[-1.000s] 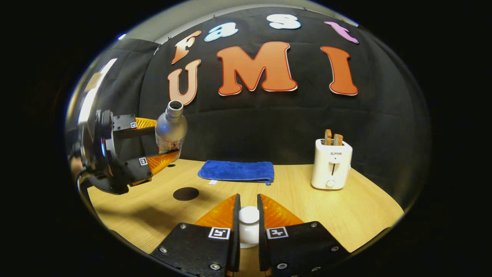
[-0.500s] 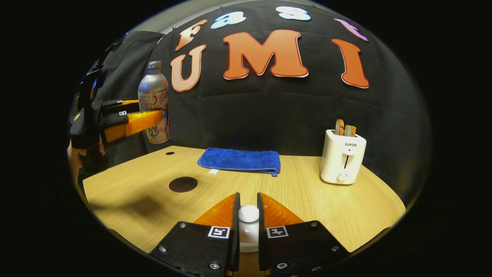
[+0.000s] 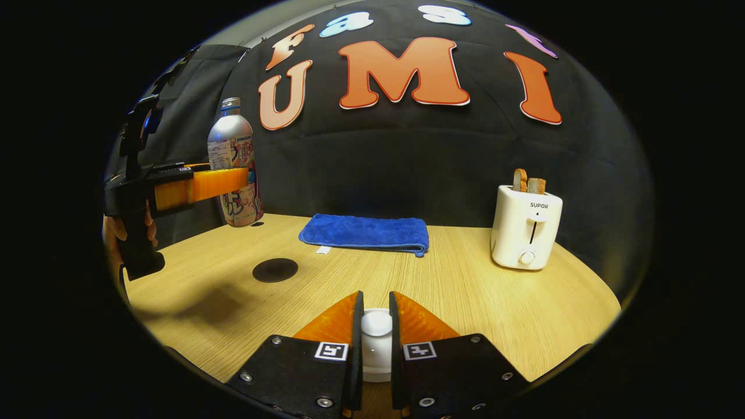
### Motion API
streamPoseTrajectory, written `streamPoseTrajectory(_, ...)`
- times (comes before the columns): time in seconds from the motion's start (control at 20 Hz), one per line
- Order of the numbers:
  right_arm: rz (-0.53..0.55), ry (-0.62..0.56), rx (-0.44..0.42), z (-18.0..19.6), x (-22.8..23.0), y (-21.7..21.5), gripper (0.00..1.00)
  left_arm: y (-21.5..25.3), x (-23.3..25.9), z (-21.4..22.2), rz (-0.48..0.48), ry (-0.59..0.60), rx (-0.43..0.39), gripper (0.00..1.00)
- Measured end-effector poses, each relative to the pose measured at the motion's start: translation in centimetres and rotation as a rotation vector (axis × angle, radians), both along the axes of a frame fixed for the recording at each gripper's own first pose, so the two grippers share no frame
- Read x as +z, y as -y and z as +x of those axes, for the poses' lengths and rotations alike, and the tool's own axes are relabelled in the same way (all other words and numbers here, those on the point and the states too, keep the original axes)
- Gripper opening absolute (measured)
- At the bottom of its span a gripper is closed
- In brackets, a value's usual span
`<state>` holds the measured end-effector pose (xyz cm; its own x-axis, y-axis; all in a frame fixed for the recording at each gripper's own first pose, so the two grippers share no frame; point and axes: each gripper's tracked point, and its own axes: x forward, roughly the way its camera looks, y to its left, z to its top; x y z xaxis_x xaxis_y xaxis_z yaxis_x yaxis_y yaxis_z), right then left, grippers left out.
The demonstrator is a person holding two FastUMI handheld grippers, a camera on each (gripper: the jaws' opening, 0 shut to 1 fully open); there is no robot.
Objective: Open the teacup lid with one hand, grasp the water bottle and pour water into the teacup with the other hand; after pouring, place the water bottle on the coaster and then close the teacup lid.
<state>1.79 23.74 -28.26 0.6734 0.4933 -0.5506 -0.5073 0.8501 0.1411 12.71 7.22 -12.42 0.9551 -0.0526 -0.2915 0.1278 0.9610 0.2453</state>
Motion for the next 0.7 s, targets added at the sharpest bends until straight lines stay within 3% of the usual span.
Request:
streamPoseTrajectory(0.3,0.01,0.013,0.011,0.1,0.0,0.0,0.23,-0.8,-1.2,-0.5,-0.023,-0.024,0.031,0.79)
streamPoseTrajectory(0.7,0.05,0.062,0.018,-0.2,2.5,-0.9,0.56,-2.4,-4.4,0.2,-0.109,-0.041,0.095,0.8)
